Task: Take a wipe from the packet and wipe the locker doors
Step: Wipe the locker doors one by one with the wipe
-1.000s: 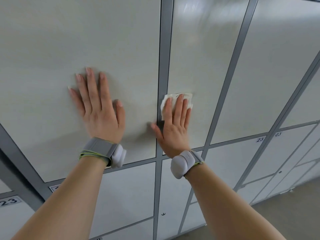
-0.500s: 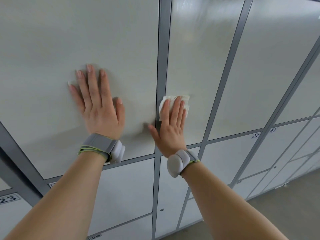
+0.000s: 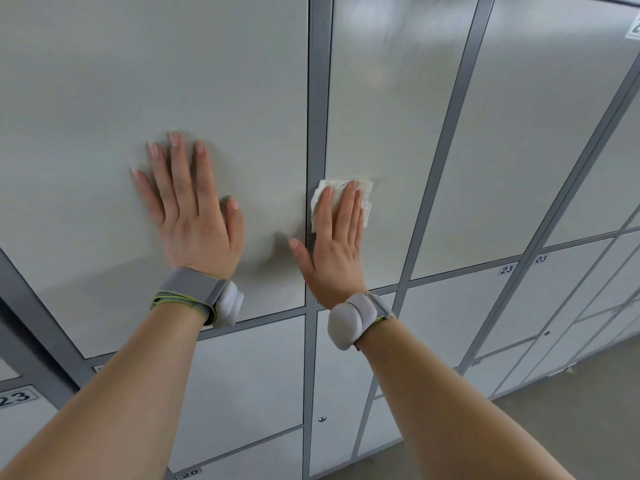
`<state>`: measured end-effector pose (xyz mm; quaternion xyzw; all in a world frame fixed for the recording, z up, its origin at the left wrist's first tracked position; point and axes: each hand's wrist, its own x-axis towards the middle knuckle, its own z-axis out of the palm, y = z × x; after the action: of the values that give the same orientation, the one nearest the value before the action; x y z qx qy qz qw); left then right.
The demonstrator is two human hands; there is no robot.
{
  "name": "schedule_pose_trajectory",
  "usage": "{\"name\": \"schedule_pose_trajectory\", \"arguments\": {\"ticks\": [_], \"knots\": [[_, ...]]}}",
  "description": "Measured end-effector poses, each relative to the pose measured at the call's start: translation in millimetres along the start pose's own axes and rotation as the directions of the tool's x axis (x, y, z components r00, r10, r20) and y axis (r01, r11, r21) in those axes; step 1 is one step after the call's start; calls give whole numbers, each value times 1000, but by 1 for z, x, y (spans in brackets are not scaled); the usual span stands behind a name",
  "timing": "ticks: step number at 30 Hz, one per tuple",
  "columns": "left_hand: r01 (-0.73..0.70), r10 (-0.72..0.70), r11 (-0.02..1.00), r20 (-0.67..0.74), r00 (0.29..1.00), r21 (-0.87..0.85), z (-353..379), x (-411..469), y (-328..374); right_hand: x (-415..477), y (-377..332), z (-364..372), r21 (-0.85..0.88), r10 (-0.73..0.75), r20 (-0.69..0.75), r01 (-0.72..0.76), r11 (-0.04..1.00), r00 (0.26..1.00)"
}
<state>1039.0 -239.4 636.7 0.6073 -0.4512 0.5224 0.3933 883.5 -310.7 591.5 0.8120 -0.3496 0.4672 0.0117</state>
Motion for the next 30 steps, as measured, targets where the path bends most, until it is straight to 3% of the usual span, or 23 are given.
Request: {"name": "schedule_pose_trajectory", "arguments": {"ticks": [9,13,18,27,30], "knots": [[9,-9,1000,-1,1000,-8,0,-1,0,-50,33,23,-97,33,118,-21,995,992],[18,-18,1000,-1,1000,-6,-1,0,1,-12,15,3,61,150,-19,-149,987,988],[19,-19,1000,6,1000,-11,-1,-2,2,17,12,-9,98,113,-95,-104,990,989],[12,-12,1000,10,1000,-4,1,-3,2,-40,38,19,57,233,93,-239,969,968],[11,-11,1000,0,1000,-3,1,-4,2,-24,27,8,133,271,52,-275,952,961]]}}
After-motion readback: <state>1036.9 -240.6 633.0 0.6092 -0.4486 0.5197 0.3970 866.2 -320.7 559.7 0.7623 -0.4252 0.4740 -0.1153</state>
